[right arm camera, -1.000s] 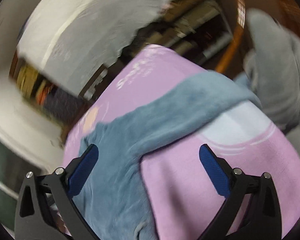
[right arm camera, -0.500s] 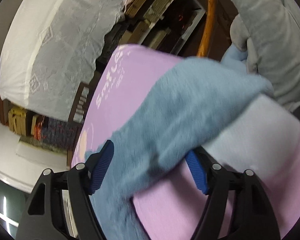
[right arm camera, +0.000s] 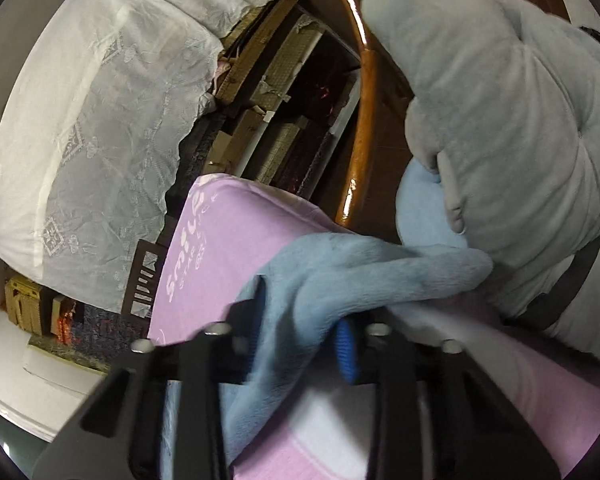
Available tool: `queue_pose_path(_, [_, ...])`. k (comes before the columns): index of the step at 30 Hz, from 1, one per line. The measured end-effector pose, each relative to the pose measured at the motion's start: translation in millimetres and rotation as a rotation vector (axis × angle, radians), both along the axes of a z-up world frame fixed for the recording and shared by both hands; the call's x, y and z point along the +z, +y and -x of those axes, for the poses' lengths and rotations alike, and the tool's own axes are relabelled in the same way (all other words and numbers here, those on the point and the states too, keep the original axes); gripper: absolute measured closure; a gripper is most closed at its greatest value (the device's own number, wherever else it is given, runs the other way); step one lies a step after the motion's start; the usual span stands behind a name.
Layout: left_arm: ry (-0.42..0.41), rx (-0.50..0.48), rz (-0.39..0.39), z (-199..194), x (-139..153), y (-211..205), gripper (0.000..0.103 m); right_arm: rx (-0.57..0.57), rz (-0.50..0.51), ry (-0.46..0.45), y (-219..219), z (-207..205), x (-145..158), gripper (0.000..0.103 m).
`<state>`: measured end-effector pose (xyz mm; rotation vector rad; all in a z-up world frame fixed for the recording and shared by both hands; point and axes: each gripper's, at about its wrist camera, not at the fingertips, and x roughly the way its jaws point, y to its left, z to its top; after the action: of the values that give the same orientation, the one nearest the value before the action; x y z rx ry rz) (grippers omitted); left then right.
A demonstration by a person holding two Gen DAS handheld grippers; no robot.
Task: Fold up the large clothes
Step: 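Grasp the jacket sleeve cuff with the right gripper, then fold the held sleeve across the jacket front with the right gripper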
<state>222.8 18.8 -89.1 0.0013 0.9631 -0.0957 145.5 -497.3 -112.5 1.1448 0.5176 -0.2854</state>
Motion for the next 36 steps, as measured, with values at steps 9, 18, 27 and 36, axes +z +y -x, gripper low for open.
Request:
queue_pose_path(9, [-0.064,0.185,0.070,-10.3,33.2,72.1,0.003,0.092,0.253,-0.080,36.6,1.8,60.0,0.095])
queue_pose_path(18, [-0.025,0.255,0.085,-22.6,26.7,95.6,0.004,0.351,0.560,-0.126,163.3,-26.3,128.9,0.095])
queue_pose_path(27, [-0.038,0.224,0.105,-14.6,30.7,95.9,0.004,0.695,0.692,-0.088,313.1,-51.5,112.4,0.094])
queue_pose_path(36, [-0.050,0.172,0.050,-11.2,29.0,76.9,0.004,0.962,0.554,0.084,355.4,-50.3,52.3,0.059])
